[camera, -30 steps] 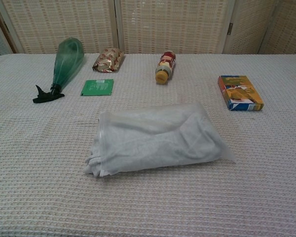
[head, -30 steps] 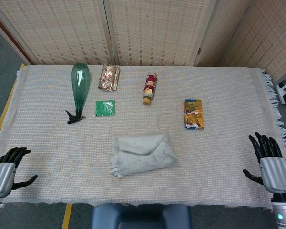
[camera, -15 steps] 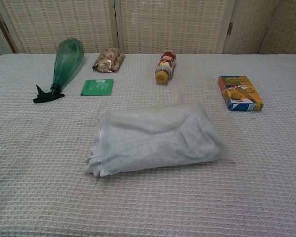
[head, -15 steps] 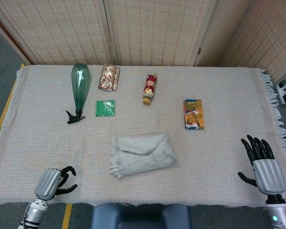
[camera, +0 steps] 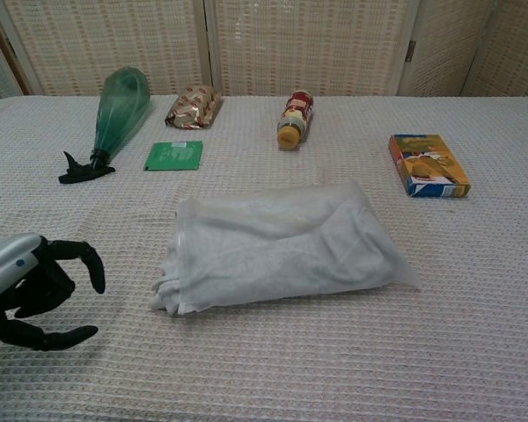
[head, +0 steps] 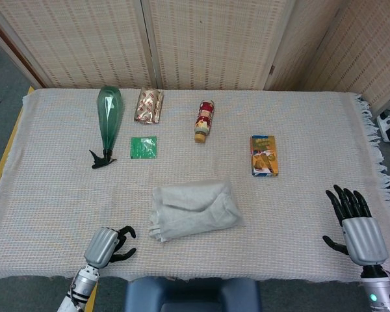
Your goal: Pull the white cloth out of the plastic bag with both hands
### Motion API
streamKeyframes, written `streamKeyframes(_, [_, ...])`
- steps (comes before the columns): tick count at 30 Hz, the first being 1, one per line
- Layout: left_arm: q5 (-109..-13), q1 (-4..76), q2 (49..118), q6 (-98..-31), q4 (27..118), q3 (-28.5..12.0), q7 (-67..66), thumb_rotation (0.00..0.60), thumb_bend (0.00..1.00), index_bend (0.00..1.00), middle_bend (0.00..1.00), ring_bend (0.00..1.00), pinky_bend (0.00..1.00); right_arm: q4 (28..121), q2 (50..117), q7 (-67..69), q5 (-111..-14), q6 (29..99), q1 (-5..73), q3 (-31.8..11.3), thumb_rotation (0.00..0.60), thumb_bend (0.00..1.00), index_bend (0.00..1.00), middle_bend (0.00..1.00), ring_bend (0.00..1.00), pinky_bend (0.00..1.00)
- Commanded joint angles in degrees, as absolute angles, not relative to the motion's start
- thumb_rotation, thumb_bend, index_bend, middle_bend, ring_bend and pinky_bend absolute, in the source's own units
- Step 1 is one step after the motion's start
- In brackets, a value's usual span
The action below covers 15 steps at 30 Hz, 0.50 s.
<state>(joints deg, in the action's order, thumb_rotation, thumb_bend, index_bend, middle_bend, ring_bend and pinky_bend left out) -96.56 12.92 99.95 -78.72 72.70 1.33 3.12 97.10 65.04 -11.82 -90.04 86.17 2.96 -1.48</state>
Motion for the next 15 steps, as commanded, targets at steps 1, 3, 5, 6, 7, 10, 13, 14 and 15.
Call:
streamKeyframes(1, [-95.8, 13.6, 103.5, -78.4, 69.6, 0.8, 3.2, 0.600, 0.22, 0.53, 1.00, 1.00, 1.00, 97.1, 64.9, -11.6, -90.1, 86.3, 2.9, -1.5, 0.600, 0.06, 0.00, 0.00, 0.00, 0.00])
streamKeyframes(3, [-95.2, 14.0, 105.4, -78.2, 67.8, 0.3, 3.2, 0.600, 0.22, 0.53, 1.00, 1.00, 1.00, 97.1, 64.9, -11.4, -90.1, 86.4, 2.9, -1.5, 0.600, 0.06, 0.00, 0.00, 0.00, 0.00])
streamKeyframes(5, [-94.6, 14.4, 107.2, -77.9, 66.0, -0.2, 3.1, 0.600, 0.21, 0.53, 1.00, 1.00, 1.00, 97.1, 64.7, -11.2, -90.3, 86.6, 2.8, -1.5, 0.600, 0.06, 0.00, 0.00, 0.00, 0.00])
streamKeyframes(6, [-94.3, 14.6, 108.0, -77.8, 65.2, -0.5, 3.2, 0.600, 0.21, 0.53, 1.00, 1.00, 1.00, 97.1, 64.7, -11.1, -90.3, 86.6, 2.8, -1.5, 0.600, 0.06, 0.00, 0.00, 0.00, 0.00])
streamKeyframes(7, [-94.1, 14.8, 108.7, -77.7, 64.4, -0.8, 3.4, 0.600, 0.21, 0.53, 1.00, 1.00, 1.00, 97.1, 64.6, -11.0, -90.3, 86.7, 2.7, -1.5, 0.600, 0.06, 0.00, 0.00, 0.00, 0.00])
streamKeyframes(10, [-93.3, 15.3, 110.6, -77.5, 61.9, -1.3, 4.3, 0.600, 0.20, 0.53, 1.00, 1.00, 1.00, 97.1, 64.5, -10.7, -90.4, 87.0, 2.6, -1.5, 0.600, 0.06, 0.00, 0.00, 0.00, 0.00])
streamKeyframes(13, [-92.9, 15.7, 111.8, -77.8, 60.2, -1.7, 5.3, 0.600, 0.20, 0.53, 1.00, 1.00, 1.00, 97.0, 64.4, -10.4, -90.3, 87.2, 2.6, -1.7, 0.600, 0.06, 0.00, 0.00, 0.00, 0.00])
streamKeyframes(14, [-92.7, 15.8, 112.2, -77.9, 59.8, -1.8, 5.7, 0.600, 0.20, 0.53, 1.00, 1.00, 1.00, 97.1, 64.4, -10.2, -90.3, 87.3, 2.6, -1.8, 0.600, 0.06, 0.00, 0.00, 0.00, 0.00])
streamKeyframes(15, [-92.6, 15.9, 112.4, -78.0, 59.5, -1.9, 5.8, 0.600, 0.20, 0.53, 1.00, 1.00, 1.00, 97.0, 64.3, -10.2, -90.2, 87.3, 2.6, -1.8, 0.600, 0.06, 0.00, 0.00, 0.00, 0.00])
